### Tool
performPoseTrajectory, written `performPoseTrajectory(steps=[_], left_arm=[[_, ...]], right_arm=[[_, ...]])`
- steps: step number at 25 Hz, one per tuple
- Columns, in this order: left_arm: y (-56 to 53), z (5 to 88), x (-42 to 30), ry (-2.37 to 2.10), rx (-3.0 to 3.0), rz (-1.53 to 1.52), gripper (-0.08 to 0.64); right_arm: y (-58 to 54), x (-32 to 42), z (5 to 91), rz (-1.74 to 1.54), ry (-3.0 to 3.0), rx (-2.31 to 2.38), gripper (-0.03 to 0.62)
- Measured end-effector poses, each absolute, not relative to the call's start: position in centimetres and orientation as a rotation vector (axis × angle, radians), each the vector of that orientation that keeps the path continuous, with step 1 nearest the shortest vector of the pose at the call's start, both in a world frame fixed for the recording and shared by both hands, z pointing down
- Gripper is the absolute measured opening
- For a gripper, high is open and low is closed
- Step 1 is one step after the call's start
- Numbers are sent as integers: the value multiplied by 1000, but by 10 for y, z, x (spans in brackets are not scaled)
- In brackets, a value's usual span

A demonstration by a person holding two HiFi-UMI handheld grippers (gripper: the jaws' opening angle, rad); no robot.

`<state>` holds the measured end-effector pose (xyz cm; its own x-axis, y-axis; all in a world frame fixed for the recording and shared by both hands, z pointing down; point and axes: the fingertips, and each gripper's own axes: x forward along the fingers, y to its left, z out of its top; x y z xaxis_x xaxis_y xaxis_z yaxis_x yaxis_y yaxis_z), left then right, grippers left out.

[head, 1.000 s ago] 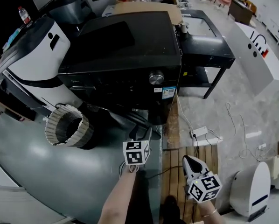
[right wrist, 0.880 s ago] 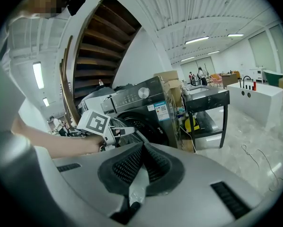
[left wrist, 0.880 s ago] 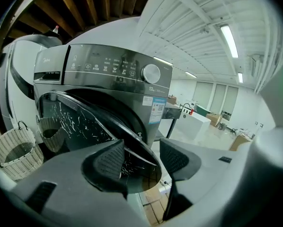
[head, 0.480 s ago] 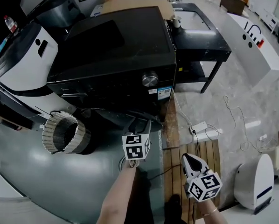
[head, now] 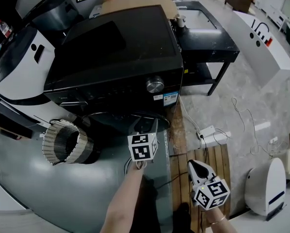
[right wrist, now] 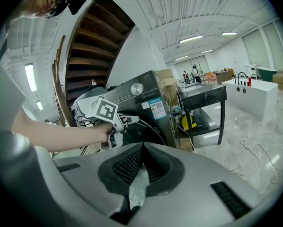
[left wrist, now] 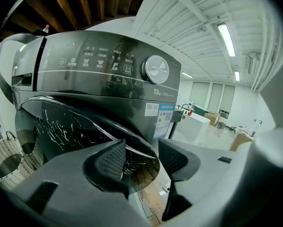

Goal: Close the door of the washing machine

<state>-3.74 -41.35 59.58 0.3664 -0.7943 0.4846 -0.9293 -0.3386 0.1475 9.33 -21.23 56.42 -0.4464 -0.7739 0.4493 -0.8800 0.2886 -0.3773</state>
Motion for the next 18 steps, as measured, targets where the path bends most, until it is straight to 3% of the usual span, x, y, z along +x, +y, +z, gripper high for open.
performPoseTrajectory(steps=[18], left_arm=[[-433,595,-38,-1534,2179,377,225]], right_arm=[[-232,87,574,871,-2364,1529,6]])
